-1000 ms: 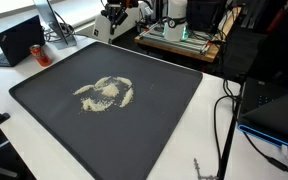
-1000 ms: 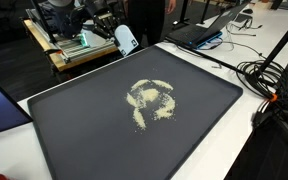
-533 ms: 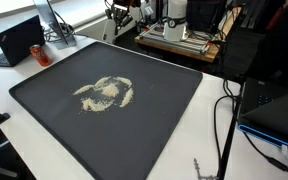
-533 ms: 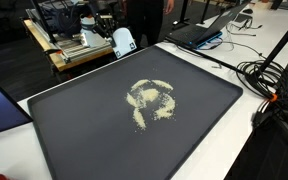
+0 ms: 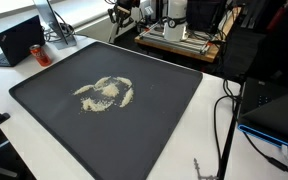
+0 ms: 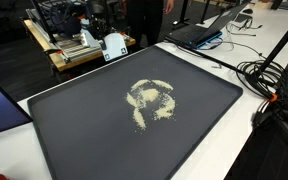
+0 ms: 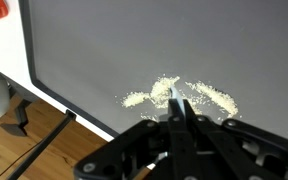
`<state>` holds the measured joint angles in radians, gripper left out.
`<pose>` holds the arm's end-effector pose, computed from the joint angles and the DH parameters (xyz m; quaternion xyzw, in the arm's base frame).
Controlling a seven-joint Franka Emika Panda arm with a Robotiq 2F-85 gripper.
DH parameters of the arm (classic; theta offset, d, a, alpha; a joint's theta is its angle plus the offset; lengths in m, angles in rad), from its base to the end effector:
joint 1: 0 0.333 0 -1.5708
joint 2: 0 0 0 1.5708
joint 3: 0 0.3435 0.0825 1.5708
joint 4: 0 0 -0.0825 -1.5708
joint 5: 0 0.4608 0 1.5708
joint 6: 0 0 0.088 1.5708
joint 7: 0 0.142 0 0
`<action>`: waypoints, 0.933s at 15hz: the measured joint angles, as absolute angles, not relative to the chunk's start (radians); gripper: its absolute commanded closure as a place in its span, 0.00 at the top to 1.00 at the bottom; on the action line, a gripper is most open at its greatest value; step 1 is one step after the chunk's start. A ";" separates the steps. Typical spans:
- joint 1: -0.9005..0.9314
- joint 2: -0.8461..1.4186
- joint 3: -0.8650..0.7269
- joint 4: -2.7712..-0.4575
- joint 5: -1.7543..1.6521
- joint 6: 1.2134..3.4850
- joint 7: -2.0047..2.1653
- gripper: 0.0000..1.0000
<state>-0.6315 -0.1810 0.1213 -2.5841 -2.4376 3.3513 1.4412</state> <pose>0.3901 -0.1355 0.2499 0.9226 0.2562 0.2428 0.1558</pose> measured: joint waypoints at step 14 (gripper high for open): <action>-1.256 -0.739 0.851 -2.346 -2.506 3.903 1.540 0.01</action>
<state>-1.2557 -0.7385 0.8512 -2.3462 -2.5055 3.9031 1.5402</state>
